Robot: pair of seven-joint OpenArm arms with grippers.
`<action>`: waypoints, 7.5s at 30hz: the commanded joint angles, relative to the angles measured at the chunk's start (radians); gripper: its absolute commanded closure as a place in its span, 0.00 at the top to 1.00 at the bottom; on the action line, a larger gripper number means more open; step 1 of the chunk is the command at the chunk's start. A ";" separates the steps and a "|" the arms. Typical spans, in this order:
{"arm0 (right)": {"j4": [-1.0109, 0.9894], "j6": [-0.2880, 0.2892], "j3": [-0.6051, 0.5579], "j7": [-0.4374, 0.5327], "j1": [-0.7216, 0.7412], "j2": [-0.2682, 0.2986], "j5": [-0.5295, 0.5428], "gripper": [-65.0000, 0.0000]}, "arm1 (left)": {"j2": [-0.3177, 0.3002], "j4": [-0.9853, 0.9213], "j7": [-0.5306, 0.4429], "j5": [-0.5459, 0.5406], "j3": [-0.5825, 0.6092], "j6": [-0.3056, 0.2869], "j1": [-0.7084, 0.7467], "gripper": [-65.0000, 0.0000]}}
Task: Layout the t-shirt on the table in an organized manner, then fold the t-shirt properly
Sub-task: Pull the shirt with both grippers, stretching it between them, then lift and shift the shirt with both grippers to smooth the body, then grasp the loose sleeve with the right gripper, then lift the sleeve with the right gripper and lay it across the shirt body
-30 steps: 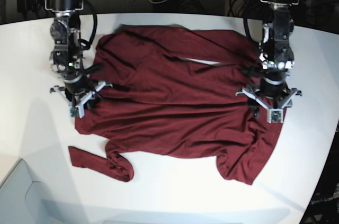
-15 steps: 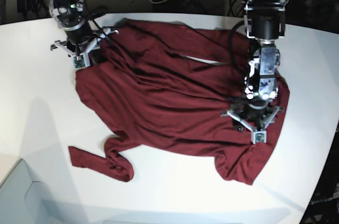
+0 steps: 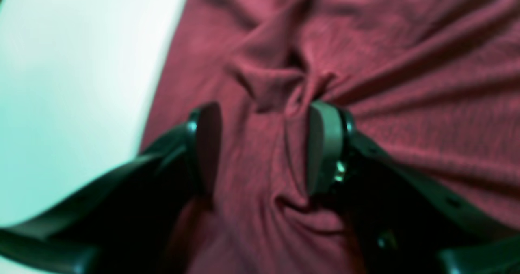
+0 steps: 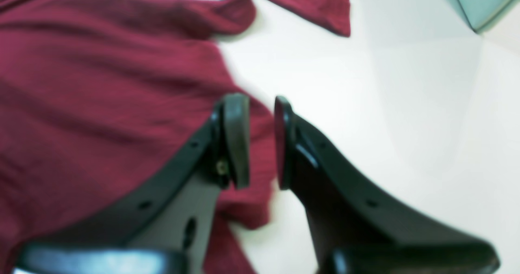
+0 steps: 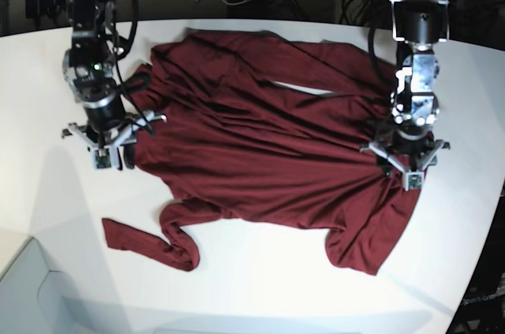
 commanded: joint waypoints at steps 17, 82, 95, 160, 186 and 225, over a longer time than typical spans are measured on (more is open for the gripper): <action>-0.227 -0.003 -0.021 0.033 -0.022 -0.077 0.006 0.15 | 0.045 0.386 0.054 0.014 0.008 0.013 0.049 0.48; -0.115 -0.003 -0.135 0.033 -0.076 0.043 0.009 0.15 | 0.065 0.000 0.052 0.014 0.078 0.015 -0.144 0.48; -0.062 -0.003 -0.064 0.033 -0.231 0.092 0.009 0.15 | 0.056 -0.030 0.054 0.014 0.078 0.015 -0.074 0.48; -0.953 -0.011 -0.136 0.272 0.690 -0.107 0.006 0.68 | 0.065 0.413 0.063 0.016 -0.047 0.013 0.080 0.48; -1.127 -0.001 -0.423 0.408 0.682 -0.167 0.006 0.00 | 0.088 0.425 0.061 0.014 -0.052 0.013 0.063 0.48; -0.327 -0.009 -0.083 0.398 0.162 -0.011 0.004 0.51 | 0.320 0.175 0.133 0.022 0.393 0.016 -0.328 0.49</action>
